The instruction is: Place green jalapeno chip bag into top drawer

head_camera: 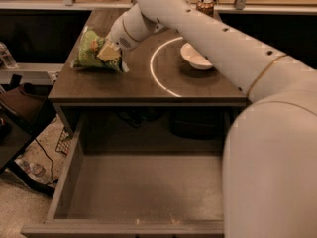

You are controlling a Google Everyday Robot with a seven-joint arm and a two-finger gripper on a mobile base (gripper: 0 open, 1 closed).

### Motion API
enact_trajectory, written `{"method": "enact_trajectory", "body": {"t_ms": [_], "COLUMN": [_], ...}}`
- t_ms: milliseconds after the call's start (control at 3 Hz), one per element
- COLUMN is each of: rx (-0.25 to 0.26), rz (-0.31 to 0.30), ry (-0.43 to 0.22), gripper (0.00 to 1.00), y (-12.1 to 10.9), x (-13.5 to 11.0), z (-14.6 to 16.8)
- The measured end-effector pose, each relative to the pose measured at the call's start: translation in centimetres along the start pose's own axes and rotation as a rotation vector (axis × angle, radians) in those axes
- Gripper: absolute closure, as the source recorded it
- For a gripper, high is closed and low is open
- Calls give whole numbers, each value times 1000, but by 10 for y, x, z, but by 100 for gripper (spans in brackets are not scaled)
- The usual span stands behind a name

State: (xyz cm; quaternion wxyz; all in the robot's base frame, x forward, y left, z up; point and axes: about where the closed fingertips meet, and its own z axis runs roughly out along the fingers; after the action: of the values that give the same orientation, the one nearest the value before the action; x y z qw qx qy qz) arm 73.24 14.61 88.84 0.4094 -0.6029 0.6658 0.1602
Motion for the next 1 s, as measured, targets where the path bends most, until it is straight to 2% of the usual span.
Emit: {"method": "enact_trajectory", "body": {"t_ms": [333, 667, 1000], "rx": [98, 205, 318], "rz": [-15, -27, -32], "ry": [54, 99, 115], "gripper": [100, 100, 100], "y": [12, 36, 76], "x": [-5, -10, -10], "z": [-46, -100, -158]}}
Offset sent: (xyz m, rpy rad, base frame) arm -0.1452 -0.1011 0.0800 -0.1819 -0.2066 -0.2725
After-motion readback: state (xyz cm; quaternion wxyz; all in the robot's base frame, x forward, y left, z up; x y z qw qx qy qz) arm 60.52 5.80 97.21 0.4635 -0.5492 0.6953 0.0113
